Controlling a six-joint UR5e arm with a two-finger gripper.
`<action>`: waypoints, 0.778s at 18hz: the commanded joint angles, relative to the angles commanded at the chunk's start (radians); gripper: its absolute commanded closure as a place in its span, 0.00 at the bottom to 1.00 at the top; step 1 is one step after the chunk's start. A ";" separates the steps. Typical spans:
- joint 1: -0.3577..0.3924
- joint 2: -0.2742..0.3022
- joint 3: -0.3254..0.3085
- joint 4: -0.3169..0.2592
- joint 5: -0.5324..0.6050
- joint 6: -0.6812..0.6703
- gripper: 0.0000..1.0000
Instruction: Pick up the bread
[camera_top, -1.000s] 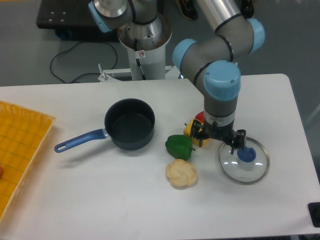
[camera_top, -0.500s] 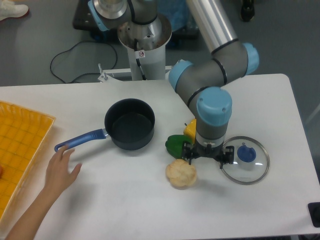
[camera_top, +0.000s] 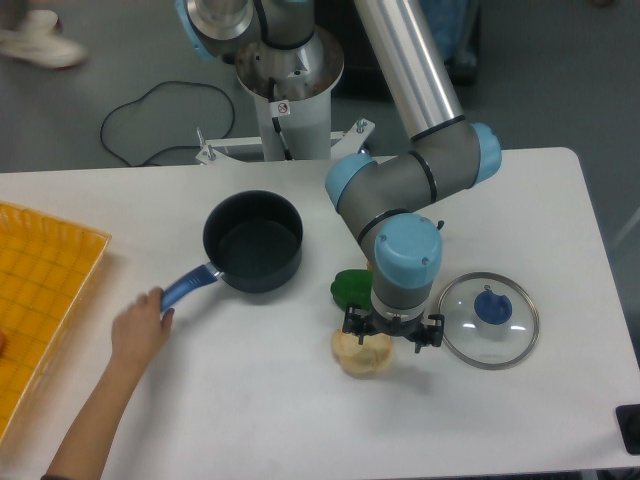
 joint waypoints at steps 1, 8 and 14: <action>-0.002 -0.002 -0.002 0.002 0.000 0.002 0.09; -0.002 -0.017 -0.003 0.014 0.000 0.011 0.22; -0.002 -0.022 -0.009 0.020 0.000 0.037 0.26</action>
